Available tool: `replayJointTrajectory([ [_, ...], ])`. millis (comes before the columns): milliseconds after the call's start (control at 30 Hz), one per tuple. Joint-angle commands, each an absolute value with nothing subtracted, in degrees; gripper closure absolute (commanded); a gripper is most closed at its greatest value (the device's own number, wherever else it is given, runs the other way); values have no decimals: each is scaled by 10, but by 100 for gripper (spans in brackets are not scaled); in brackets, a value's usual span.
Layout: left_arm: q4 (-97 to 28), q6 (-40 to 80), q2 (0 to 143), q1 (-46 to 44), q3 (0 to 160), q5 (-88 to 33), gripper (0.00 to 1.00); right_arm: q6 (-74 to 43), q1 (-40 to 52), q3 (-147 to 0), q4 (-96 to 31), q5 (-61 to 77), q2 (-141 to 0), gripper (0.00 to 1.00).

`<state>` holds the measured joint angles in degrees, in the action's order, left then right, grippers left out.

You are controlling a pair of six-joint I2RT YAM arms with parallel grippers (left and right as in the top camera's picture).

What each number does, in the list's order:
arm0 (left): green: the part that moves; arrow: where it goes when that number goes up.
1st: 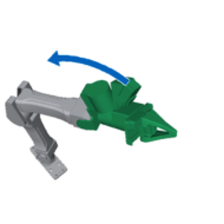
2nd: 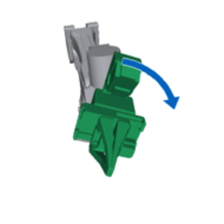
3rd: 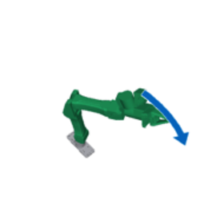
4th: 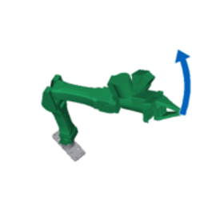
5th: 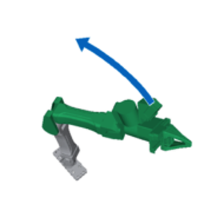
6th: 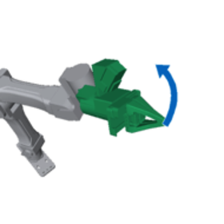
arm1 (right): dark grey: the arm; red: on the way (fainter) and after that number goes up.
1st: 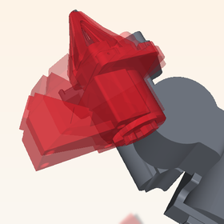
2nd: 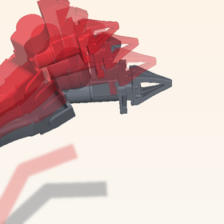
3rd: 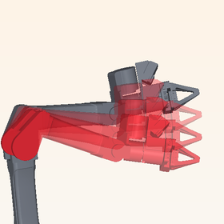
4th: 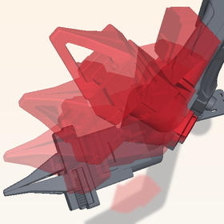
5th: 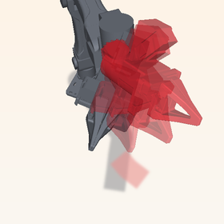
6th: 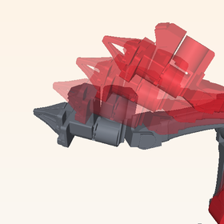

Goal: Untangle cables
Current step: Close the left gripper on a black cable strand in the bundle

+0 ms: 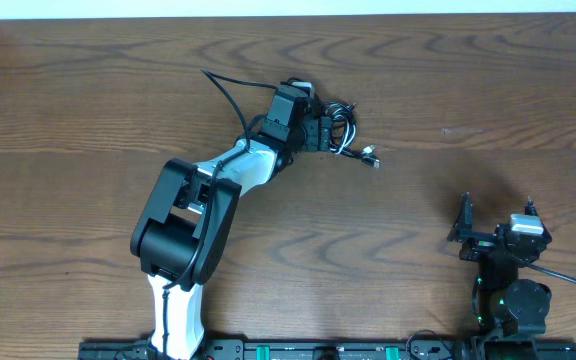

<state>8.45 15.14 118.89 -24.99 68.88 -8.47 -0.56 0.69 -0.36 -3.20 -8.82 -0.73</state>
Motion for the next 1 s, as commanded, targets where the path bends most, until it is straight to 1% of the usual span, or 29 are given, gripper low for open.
replayJointTrajectory([
  [0, 87, 151, 1202, -252, 691, -79, 23, 3, 11, -3, -34, -91, -4, 1],
  [33, 86, 151, 1202, -252, 691, -79, 25, 3, 11, -3, -34, -91, -4, 1],
  [167, 85, 151, 1202, -252, 691, -79, 25, 3, 11, -3, -34, -91, -4, 1],
  [233, 85, 151, 1202, -253, 691, -79, 27, 3, 11, -3, -34, -91, -4, 1],
  [367, 85, 151, 1204, -259, 691, -72, 27, 3, 11, -3, -34, -91, -4, 1],
  [500, 85, 152, 1207, -265, 691, -31, 27, 3, 11, -3, -34, -91, -4, 1],
  [800, 128, 152, 1245, -265, 691, -36, 27, 3, 11, -3, -34, -91, -4, 1],
  [867, 130, 152, 1245, -265, 691, -40, 33, 3, 11, -3, -34, -91, -4, 1],
  [900, 130, 151, 1245, -266, 691, -40, 41, 3, 11, -3, -34, -91, -4, 1],
  [967, 130, 151, 1245, -266, 691, -40, 54, 3, 11, -3, -34, -91, -4, 1],
])
